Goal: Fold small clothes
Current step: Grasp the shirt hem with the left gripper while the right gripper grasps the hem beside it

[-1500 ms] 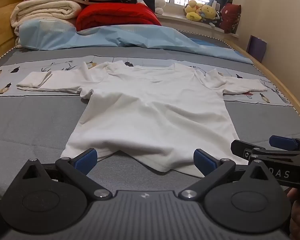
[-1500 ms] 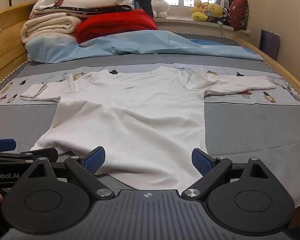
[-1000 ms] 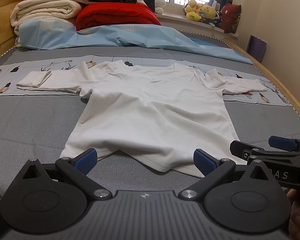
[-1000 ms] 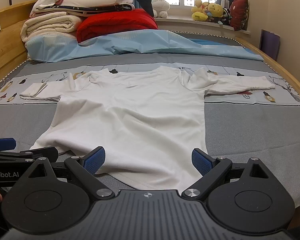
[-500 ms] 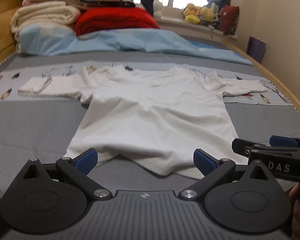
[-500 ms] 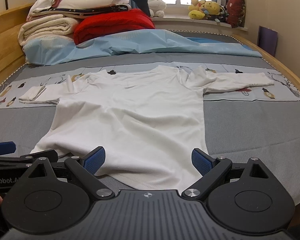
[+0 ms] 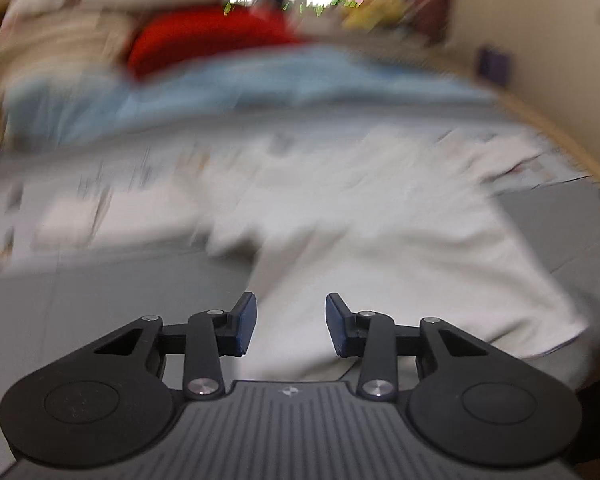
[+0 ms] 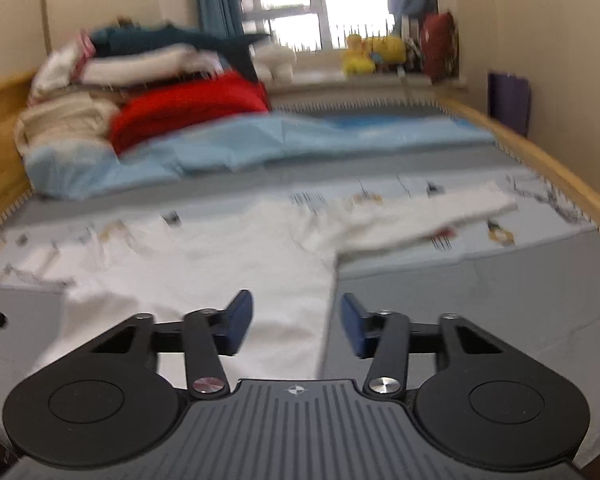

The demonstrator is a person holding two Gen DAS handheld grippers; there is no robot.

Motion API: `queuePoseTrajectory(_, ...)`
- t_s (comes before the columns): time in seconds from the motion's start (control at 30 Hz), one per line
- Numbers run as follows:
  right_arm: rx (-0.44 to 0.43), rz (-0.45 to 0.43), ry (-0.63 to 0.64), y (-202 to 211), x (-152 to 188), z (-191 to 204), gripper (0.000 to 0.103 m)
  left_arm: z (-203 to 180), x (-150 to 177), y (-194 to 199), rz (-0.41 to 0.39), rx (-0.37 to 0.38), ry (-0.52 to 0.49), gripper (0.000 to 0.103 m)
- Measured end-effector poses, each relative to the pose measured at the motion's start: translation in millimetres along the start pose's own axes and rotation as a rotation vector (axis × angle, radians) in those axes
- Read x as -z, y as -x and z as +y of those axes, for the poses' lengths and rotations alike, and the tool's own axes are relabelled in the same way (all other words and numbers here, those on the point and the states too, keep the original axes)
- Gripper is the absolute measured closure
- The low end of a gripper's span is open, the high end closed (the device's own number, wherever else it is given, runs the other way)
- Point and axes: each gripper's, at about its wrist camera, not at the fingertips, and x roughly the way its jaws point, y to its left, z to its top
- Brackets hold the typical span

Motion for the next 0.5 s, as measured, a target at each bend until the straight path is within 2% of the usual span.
queuePoseTrajectory(0.07,0.005,0.185,-0.037,-33.4,15.9,-3.6,0.06,22.7,3.5,-27.3,0.112,-0.002,0.085,0.061)
queuePoseTrajectory(0.1,-0.006,0.246,-0.058,-46.2,21.8,-5.9,0.06,31.0,4.0,-38.0,0.155,-0.006,0.112,0.061)
queuePoseTrajectory(0.23,-0.005,0.362,-0.07,-75.2,32.3,-6.0,0.06,52.3,1.7,-64.4,0.231,0.005,0.197,0.061)
queuePoseTrajectory(0.33,-0.003,0.489,-0.084,-95.2,46.8,-3.7,0.06,55.5,-0.3,-78.1,0.292,0.014,0.244,0.059)
queuePoseTrajectory(0.5,0.001,0.646,-0.028,-116.1,68.9,6.9,0.059,50.2,9.4,-101.8,0.418,-0.008,0.249,0.061)
